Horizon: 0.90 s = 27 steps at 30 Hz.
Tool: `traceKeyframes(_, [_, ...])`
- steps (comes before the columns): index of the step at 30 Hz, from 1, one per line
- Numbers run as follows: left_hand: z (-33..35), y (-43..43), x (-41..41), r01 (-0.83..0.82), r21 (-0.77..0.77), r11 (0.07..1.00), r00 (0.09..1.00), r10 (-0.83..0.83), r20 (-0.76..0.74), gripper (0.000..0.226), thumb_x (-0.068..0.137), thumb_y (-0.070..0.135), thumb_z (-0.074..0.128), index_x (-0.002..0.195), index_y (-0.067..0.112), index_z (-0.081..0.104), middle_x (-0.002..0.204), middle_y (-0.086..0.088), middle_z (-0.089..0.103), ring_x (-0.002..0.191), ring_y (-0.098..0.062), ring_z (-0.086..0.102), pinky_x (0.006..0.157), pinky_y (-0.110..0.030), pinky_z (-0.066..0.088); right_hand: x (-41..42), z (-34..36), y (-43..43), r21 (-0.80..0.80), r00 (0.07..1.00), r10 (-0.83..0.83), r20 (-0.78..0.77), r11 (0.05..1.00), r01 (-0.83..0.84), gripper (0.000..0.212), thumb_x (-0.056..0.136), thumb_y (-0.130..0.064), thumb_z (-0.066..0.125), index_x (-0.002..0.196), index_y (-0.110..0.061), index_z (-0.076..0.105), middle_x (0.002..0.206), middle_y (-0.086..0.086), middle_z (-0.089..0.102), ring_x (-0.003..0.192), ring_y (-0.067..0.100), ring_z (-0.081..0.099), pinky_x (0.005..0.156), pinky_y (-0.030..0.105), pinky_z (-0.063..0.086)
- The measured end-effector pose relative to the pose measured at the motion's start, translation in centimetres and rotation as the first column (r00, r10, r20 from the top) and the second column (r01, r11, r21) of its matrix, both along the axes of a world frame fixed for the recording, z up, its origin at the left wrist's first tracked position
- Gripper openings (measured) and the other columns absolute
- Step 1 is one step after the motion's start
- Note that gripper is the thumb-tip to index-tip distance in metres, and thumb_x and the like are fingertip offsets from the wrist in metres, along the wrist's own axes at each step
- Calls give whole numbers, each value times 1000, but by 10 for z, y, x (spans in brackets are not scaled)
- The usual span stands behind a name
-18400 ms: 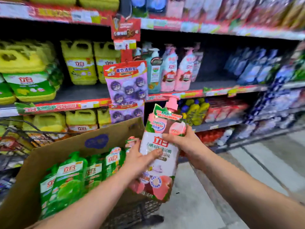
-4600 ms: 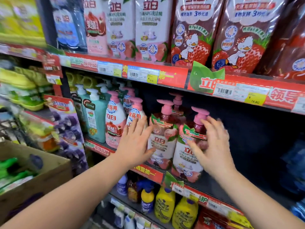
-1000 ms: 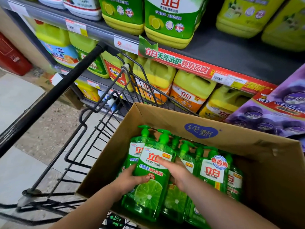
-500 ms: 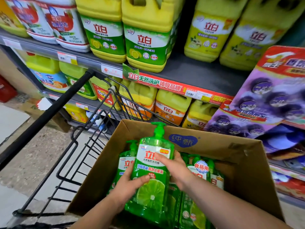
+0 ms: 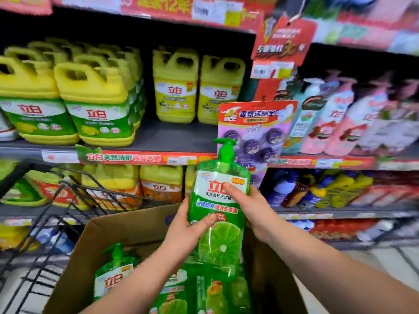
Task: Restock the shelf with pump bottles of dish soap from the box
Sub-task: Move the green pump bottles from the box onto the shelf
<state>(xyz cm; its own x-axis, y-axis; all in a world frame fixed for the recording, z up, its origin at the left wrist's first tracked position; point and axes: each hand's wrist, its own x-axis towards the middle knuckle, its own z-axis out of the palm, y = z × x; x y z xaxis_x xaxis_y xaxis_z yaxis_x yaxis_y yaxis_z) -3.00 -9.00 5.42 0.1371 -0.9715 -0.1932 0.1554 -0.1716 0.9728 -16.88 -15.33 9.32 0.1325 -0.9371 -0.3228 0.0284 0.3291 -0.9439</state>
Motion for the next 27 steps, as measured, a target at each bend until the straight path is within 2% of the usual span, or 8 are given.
traceKeyframes(5, [17, -24, -60, 119, -69, 990, 992, -121, -23, 41, 79, 3, 69, 111, 26, 54, 100, 2, 73, 84, -13, 70, 77, -28, 58, -67, 19, -5, -70, 991, -131, 31, 989, 133, 36, 81, -20, 71, 113, -7, 60, 100, 11, 74, 87, 23, 71, 75, 35, 59])
traceKeyframes(8, [24, -34, -103, 173, -97, 980, 985, -174, -8, 44, 78, 4, 70, 115, 23, 54, 104, -3, 72, 91, -20, 69, 84, -38, 56, -113, 24, -6, -89, 983, -172, 65, 980, 178, 22, 82, -19, 70, 101, -11, 64, 88, 5, 76, 73, 16, 73, 60, 27, 59])
traceKeyframes(11, [28, -43, -146, 217, -116, 969, 976, -217, 14, 43, 77, 7, 72, 112, 25, 55, 103, -2, 72, 94, -22, 69, 87, -42, 55, -159, 30, -6, -117, 976, -210, 52, 970, 215, 29, 82, -21, 70, 107, -9, 64, 98, 10, 75, 81, 19, 73, 69, 31, 60])
traceKeyframes(15, [37, -56, -223, 271, -120, 955, 963, -269, 34, 44, 73, 15, 78, 108, 29, 56, 104, -4, 73, 96, -26, 69, 90, -49, 52, -239, 36, -12, -130, 958, -279, 71, 949, 286, 21, 81, -21, 72, 98, -14, 63, 93, 7, 76, 81, 19, 73, 70, 31, 59])
traceKeyframes(18, [45, -66, -286, 307, -129, 943, 952, -305, 40, 48, 73, 16, 78, 112, 29, 54, 106, -5, 72, 97, -27, 68, 91, -51, 51, -303, 40, -17, -115, 941, -331, 69, 935, 337, 39, 76, -27, 76, 107, -13, 57, 103, 12, 72, 91, 27, 71, 86, 45, 56])
traceKeyframes(21, [55, -72, -345, 336, -137, 932, 942, -328, 74, 69, 61, 32, 85, 121, 28, 52, 106, -1, 72, 97, -24, 69, 91, -47, 52, -363, 47, -22, -152, 936, -349, 45, 924, 352, 50, 73, -32, 77, 114, -13, 57, 102, 9, 73, 88, 24, 72, 81, 41, 58])
traceKeyframes(23, [57, -78, -384, 353, -163, 921, 936, -346, 69, 62, 64, 28, 82, 119, 26, 53, 104, -1, 73, 96, -22, 69, 89, -45, 54, -402, 53, -23, -176, 932, -360, 33, 916, 360, 53, 73, -33, 77, 118, -12, 57, 102, 8, 73, 87, 22, 73, 77, 37, 59])
traceKeyframes(27, [61, -86, -449, 388, -198, 900, 921, -383, 65, 51, 77, 13, 73, 122, 23, 51, 105, -2, 72, 96, -21, 69, 90, -45, 53, -463, 63, -22, -215, 904, -425, 42, 880, 423, 52, 74, -30, 77, 117, -10, 57, 101, 9, 73, 86, 23, 72, 78, 38, 58])
